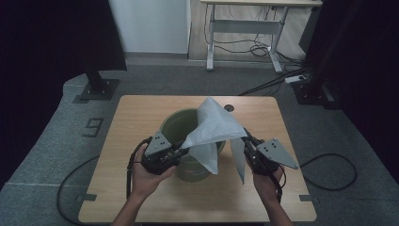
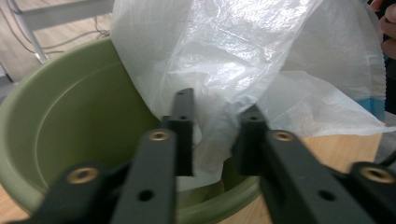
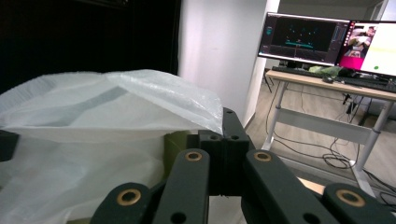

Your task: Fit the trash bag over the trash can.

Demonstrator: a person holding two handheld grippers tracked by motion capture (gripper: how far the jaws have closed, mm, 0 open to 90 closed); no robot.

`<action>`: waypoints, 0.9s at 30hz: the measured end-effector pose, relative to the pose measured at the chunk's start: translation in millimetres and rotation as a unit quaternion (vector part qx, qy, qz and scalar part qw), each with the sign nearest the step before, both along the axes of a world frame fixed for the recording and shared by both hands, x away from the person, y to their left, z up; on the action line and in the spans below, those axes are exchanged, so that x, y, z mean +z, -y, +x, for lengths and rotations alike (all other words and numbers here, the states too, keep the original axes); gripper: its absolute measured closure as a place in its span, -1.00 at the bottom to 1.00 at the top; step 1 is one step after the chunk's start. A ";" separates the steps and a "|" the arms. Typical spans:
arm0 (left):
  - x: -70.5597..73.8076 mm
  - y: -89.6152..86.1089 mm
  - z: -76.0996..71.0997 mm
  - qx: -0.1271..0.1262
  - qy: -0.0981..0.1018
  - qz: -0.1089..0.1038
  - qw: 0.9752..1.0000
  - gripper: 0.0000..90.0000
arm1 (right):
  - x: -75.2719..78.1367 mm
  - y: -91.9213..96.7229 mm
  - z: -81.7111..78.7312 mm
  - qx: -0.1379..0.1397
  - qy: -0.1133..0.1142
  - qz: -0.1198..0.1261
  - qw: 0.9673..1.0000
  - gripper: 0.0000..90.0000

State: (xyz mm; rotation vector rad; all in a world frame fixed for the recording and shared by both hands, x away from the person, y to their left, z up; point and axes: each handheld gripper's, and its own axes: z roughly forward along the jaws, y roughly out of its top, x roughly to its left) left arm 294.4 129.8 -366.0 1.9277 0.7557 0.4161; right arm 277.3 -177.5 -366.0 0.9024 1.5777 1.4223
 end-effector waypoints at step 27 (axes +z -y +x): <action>21.6 -26.6 46.2 0.048 0.023 -0.019 0.998 0.92 | 13.2 -28.9 6.7 0.033 0.016 -0.014 0.999 0.96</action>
